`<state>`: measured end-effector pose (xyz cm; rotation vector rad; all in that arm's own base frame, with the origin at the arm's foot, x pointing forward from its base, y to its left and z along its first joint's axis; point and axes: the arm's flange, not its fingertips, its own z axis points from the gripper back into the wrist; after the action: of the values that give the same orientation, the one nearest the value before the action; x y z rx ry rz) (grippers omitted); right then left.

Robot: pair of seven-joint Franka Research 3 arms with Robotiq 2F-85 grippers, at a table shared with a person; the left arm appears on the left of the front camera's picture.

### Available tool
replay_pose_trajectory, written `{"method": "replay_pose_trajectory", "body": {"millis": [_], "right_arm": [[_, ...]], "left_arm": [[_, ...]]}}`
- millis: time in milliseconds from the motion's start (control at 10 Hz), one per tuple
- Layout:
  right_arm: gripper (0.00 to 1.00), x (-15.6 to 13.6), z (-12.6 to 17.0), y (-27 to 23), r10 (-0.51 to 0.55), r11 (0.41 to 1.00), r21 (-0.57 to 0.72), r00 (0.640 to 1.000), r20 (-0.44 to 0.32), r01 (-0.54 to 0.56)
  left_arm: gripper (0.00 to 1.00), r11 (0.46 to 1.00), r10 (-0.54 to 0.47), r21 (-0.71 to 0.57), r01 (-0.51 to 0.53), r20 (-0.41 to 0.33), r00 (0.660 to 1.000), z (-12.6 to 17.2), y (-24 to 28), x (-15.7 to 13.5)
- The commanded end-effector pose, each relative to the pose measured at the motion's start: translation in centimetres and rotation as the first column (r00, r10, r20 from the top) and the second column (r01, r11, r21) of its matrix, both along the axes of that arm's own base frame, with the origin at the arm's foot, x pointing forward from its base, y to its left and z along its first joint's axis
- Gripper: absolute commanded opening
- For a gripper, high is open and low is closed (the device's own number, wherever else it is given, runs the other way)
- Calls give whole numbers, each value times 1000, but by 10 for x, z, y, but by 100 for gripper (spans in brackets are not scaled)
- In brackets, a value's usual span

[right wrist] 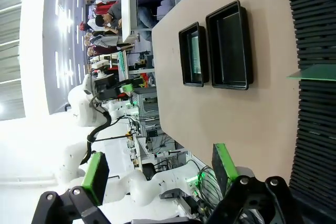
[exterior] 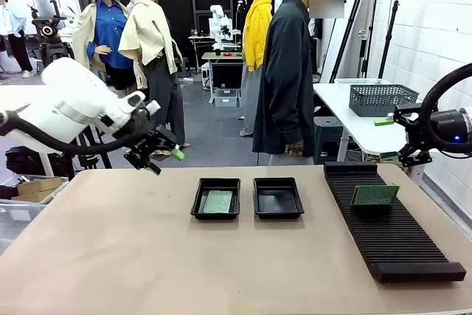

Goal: Inspect and transfer BCBs to ESD trays.
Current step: Pick up the ESD tray and place it on the left side of the table.

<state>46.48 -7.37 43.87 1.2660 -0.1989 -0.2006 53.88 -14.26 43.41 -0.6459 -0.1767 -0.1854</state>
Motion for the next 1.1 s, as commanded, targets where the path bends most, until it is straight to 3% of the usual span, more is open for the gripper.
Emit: {"method": "replay_pose_trajectory", "body": {"millis": [0, 500, 1000], "right_arm": [[100, 0, 1, 1, -6, 1000, -15, 1000, -3, 6], [100, 0, 1, 1, -6, 1000, -15, 1000, -3, 6], [100, 0, 1, 1, -6, 1000, -15, 1000, -3, 6]], "left_arm": [[100, 995, 38, 92, -35, -30, 999, -14, -24, 26], [100, 976, 75, 208, -58, -76, 994, -57, -70, 55], [100, 929, 45, 369, 3, -122, 991, -83, -104, 67]]}}
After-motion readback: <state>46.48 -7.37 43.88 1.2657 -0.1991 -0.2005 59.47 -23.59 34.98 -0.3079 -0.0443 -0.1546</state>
